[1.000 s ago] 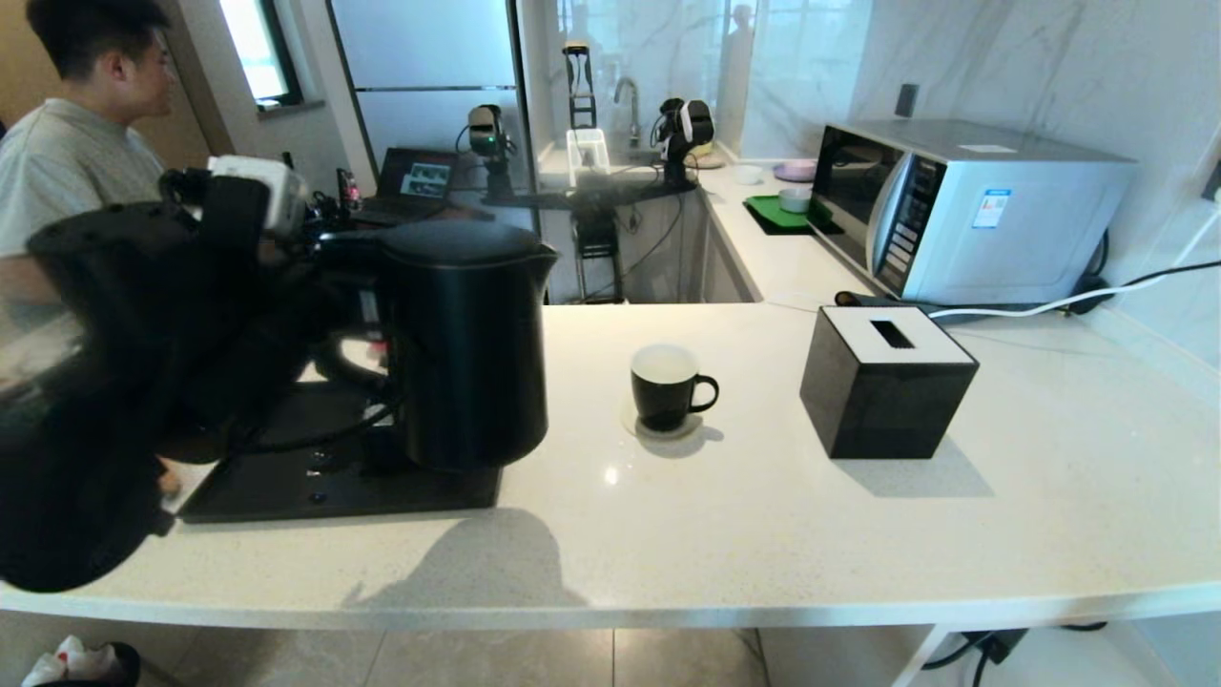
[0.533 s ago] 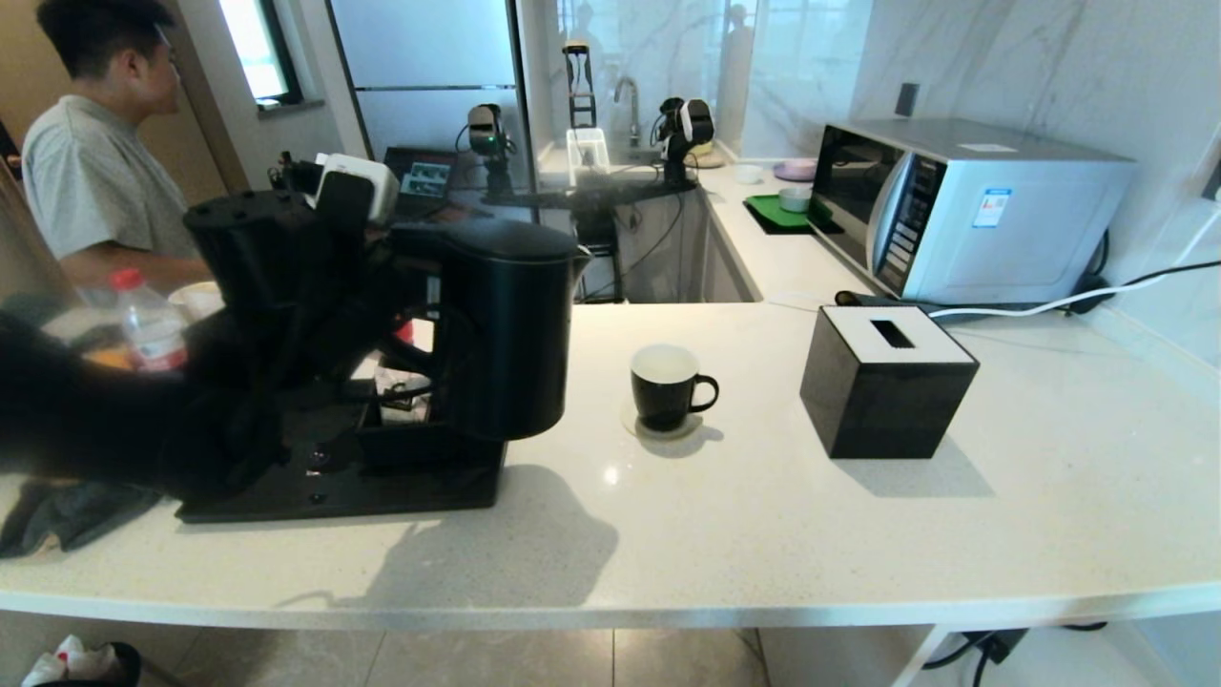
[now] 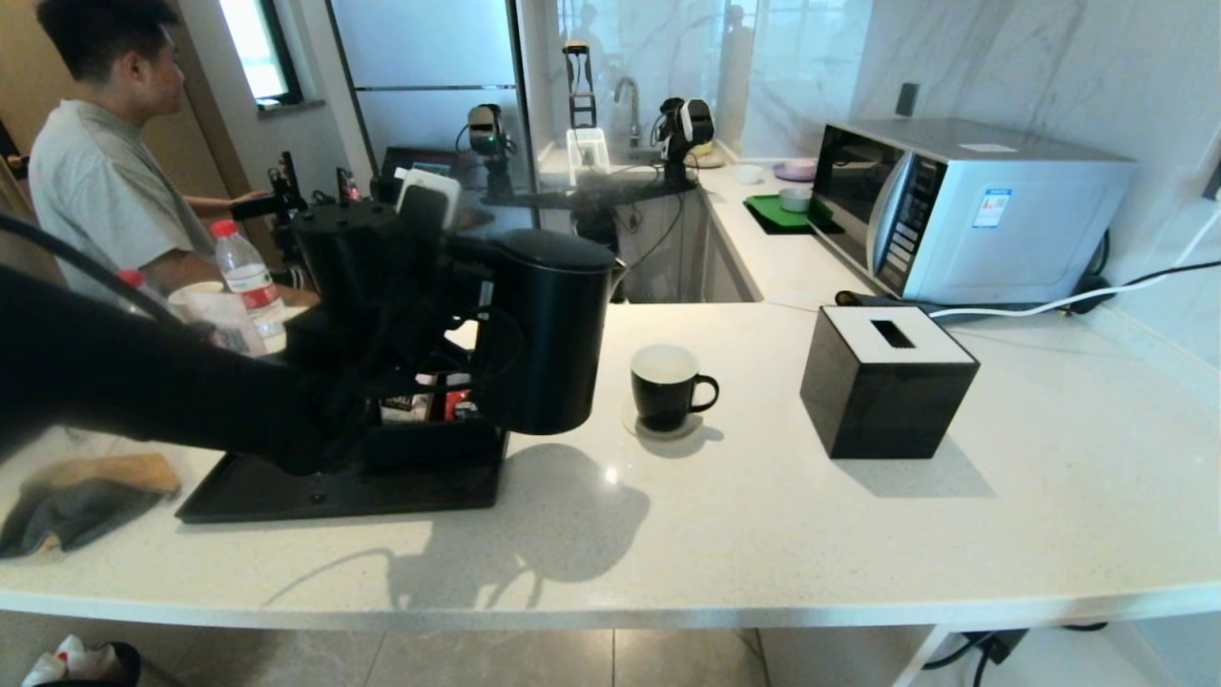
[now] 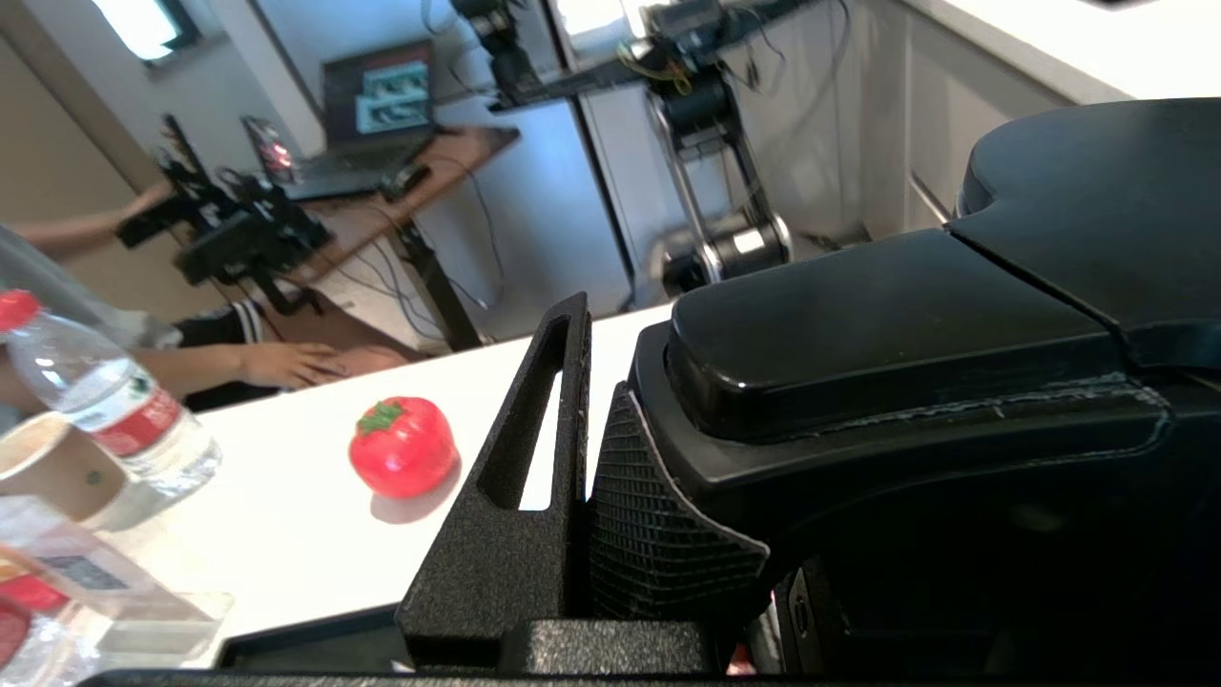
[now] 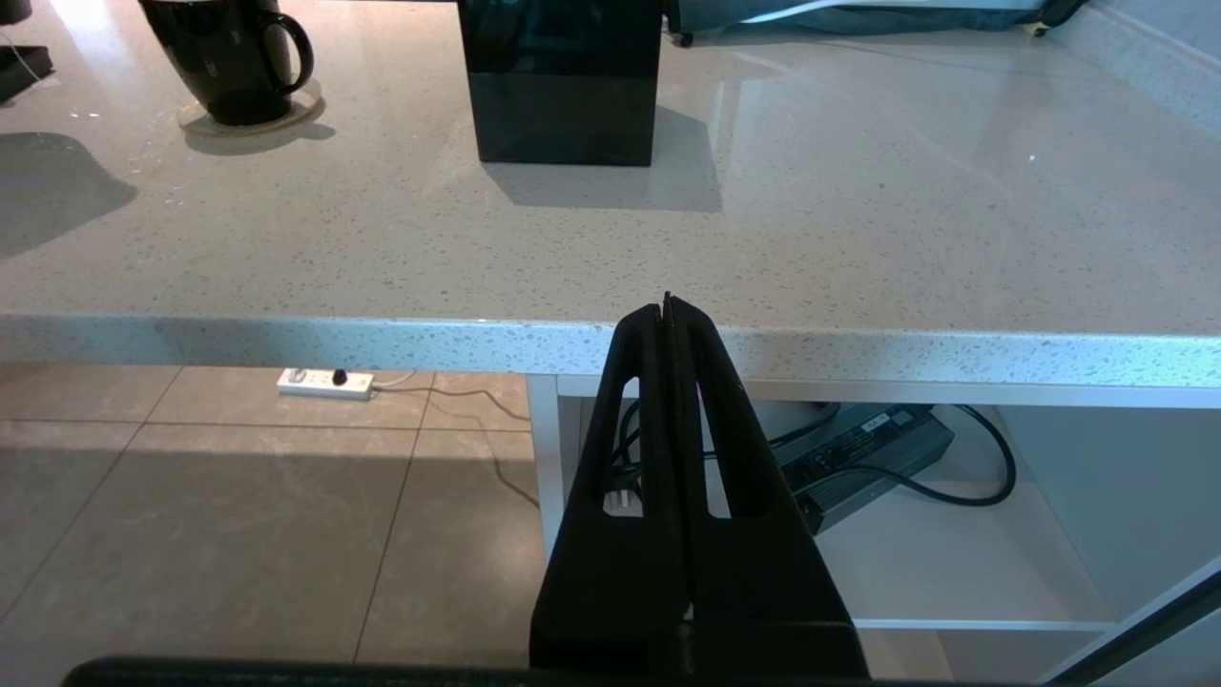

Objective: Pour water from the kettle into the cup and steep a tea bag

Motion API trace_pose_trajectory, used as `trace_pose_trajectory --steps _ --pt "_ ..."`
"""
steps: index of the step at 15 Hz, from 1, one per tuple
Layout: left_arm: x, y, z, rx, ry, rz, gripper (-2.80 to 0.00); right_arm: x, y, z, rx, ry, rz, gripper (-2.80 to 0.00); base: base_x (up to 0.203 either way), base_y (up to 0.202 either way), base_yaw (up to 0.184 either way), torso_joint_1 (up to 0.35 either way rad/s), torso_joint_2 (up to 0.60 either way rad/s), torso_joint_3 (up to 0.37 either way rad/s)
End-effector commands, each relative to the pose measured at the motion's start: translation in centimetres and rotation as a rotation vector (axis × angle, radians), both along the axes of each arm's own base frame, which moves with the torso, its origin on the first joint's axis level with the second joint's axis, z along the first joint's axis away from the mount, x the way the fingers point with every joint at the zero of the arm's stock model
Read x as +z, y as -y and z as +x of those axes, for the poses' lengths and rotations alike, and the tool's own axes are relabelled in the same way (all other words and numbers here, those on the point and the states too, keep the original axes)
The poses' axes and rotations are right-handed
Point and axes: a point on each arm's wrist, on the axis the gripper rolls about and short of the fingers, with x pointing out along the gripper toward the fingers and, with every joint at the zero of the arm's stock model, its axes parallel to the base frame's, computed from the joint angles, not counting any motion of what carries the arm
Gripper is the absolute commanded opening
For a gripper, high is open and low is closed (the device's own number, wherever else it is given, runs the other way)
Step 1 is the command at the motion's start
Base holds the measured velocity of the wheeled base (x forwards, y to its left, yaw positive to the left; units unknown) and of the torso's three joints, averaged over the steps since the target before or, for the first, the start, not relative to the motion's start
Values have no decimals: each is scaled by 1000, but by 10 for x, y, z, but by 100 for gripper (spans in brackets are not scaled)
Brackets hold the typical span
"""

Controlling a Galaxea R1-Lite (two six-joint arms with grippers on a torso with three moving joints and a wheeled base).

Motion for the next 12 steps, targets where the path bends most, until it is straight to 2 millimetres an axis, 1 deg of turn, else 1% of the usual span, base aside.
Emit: trace_pose_trajectory --steps 1,3,12 --pt "-3 4 6 -3 -12 6 -280 0 0 0 0 -1 0 -280 0 0 0 0 0 0" --pt "-4 8 7 -11 -20 15 -280 0 0 0 0 -1 0 -280 0 0 0 0 0 0" --pt "-12 15 8 5 -74 90 -280 0 0 0 0 -1 0 -280 0 0 0 0 0 0"
